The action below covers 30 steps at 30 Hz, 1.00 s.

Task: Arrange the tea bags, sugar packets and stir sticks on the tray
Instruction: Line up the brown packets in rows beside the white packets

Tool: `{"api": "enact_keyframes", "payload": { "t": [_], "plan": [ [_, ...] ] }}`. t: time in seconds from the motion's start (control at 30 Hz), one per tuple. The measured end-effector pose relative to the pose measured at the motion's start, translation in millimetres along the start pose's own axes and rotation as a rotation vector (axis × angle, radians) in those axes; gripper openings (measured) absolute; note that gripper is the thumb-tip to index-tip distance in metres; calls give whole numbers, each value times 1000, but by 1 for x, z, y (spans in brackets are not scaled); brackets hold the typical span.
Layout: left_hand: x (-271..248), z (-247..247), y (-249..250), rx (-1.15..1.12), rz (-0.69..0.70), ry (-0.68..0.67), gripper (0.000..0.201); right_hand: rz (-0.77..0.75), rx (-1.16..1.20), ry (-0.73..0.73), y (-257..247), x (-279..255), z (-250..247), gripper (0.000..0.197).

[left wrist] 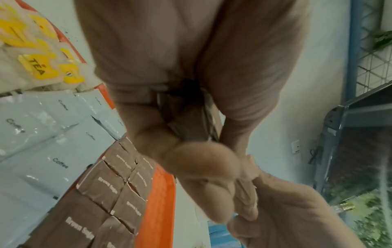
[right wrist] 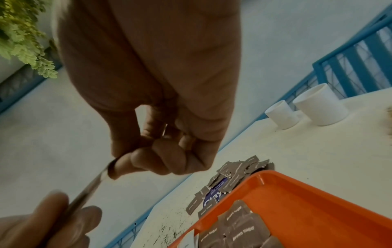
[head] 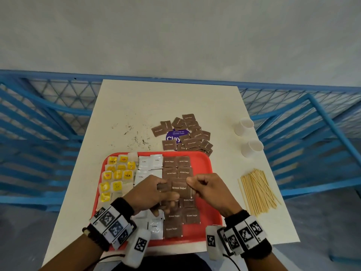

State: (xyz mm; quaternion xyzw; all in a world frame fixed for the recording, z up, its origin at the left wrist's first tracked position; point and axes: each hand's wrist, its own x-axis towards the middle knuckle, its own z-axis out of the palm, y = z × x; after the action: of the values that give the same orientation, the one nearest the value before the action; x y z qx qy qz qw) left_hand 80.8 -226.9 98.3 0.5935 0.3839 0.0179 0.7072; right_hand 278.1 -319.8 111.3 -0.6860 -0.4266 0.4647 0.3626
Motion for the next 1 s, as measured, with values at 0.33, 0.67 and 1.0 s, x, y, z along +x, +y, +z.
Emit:
{"api": "enact_keyframes", "payload": {
  "t": [0.33, 0.67, 1.0],
  "plan": [
    [-4, 14, -17, -29, -79, -70, 14, 106, 206, -5, 22, -19, 3, 17],
    [-15, 3, -51, -99, -171, 123, 33, 279, -59, -13, 97, -24, 5, 2],
    [-37, -20, -73, -324, -224, 281, 45, 420, -106, 96, 132, -30, 28, 17]
  ]
}}
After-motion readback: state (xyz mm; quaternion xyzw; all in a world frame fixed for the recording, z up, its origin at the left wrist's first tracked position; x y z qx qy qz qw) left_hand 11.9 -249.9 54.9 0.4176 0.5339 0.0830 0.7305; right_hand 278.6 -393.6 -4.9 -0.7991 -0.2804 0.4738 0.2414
